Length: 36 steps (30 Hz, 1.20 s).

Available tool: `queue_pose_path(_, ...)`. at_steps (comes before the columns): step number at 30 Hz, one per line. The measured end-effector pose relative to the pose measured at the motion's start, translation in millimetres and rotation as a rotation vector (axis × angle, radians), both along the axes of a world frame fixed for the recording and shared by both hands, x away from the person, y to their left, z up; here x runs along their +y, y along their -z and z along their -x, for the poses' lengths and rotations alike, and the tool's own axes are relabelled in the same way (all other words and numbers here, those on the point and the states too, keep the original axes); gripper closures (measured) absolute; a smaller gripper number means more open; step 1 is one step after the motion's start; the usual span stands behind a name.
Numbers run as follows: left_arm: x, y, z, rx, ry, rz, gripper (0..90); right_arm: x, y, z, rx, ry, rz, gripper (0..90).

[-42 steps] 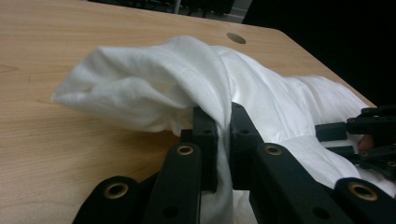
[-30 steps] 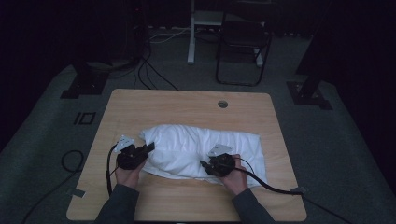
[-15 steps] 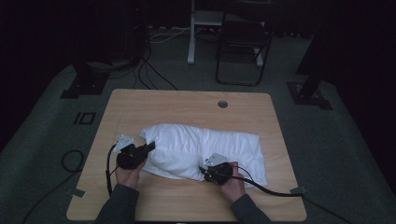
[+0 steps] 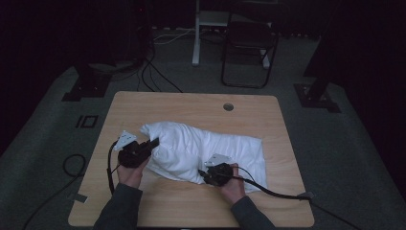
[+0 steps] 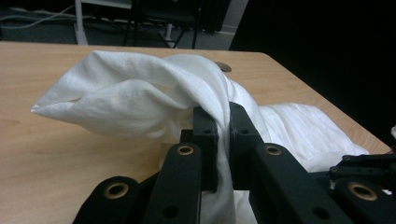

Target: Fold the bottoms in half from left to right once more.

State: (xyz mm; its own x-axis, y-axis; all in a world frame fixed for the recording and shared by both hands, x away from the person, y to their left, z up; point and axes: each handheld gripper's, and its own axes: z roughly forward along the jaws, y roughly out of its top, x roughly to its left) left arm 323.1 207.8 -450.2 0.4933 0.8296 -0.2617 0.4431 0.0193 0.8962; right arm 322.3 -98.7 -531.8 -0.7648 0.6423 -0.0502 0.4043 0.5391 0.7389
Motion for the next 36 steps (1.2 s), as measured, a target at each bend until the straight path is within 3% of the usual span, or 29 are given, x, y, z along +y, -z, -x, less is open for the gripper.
queue_pose_path(6,-2.1,-9.4,-3.0,-0.019,0.008,-0.018,84.8,2.6,1.8,-4.3,0.019,-0.003,-0.040,56.9)
queue_pose_path(13,-6.1,-14.3,-4.9,-0.028,0.017,-0.022,84.8,2.8,1.3,-6.2,0.035,-0.006,-0.053,56.9)
queue_pose_path(14,-7.1,-14.8,-5.6,-0.030,0.019,-0.024,84.8,0.5,-1.6,-8.6,0.050,-0.027,-0.047,56.8)
queue_pose_path(18,-6.8,-13.6,-5.8,-0.030,0.015,-0.023,84.8,-5.5,-11.0,-10.5,0.065,-0.027,-0.049,55.8)
queue_pose_path(19,-5.7,-13.0,-5.5,-0.029,0.013,-0.024,84.8,-8.2,-14.7,-9.7,0.046,-0.018,-0.045,54.1)
queue_pose_path(20,-4.4,-12.2,-5.4,-0.027,0.011,-0.023,84.8,-14.6,-21.9,-7.9,0.003,0.035,-0.043,53.3)
queue_pose_path(21,-2.6,-11.6,-5.2,-0.025,0.009,-0.023,84.8,-14.6,-21.9,-7.9,0.003,0.035,-0.043,53.3)
queue_pose_path(22,-1.0,-10.9,-4.8,-0.022,0.004,-0.020,84.8,-23.7,-26.7,-8.5,-0.008,0.087,-0.059,53.1)
queue_pose_path(23,0.7,-10.2,-4.5,-0.022,-0.001,-0.016,84.8,-23.7,-26.7,-8.5,-0.008,0.087,-0.059,53.1)
queue_pose_path(24,2.8,-9.8,-4.1,-0.021,-0.004,-0.018,84.8,-29.7,-26.5,-9.2,-0.016,0.144,-0.018,51.7)
queue_pose_path(29,12.3,-8.7,-0.3,-0.018,-0.022,-0.019,84.9,-29.6,-12.2,-9.6,0.030,0.144,-0.011,50.7)
queue_pose_path(36,25.2,-16.5,5.4,-0.042,-0.061,-0.004,85.0,-6.7,-6.0,-13.4,0.064,0.085,-0.051,52.3)
